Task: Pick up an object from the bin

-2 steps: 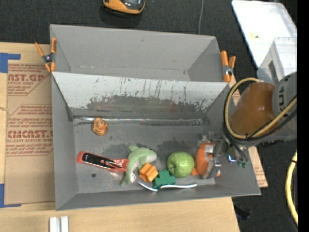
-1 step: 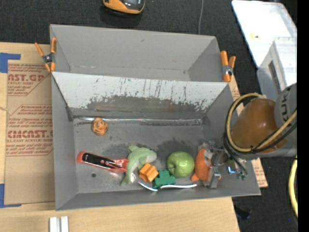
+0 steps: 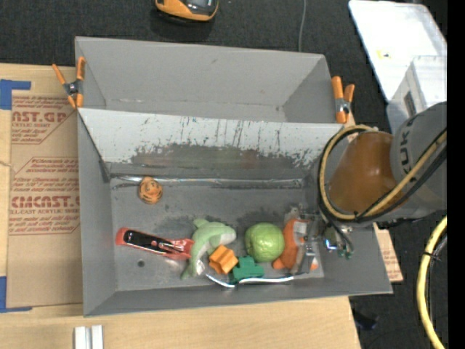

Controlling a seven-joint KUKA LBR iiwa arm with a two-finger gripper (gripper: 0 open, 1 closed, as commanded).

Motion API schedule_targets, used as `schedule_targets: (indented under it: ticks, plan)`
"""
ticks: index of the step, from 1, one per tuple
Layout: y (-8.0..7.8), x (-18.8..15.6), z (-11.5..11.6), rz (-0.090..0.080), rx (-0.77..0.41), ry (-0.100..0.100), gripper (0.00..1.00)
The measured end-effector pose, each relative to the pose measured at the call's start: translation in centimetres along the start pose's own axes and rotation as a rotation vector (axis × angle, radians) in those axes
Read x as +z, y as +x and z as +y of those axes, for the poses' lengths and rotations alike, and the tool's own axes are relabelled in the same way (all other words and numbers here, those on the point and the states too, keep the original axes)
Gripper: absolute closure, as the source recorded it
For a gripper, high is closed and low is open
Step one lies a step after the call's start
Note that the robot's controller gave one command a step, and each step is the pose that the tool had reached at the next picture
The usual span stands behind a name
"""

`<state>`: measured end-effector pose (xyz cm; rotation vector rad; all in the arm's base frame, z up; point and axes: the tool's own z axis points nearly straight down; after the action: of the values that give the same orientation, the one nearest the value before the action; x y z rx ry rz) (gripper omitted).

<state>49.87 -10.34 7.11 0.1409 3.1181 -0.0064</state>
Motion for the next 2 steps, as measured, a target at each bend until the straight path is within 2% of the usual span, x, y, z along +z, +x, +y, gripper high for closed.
schedule_targets:
  ticks: [1, 2]
  plan:
    - [1.49, -0.06, -0.26, -0.027, 0.003, 0.003, 0.0]
    - [1.04, 0.02, -1.23, -0.01, 0.091, -0.004, 0.0]
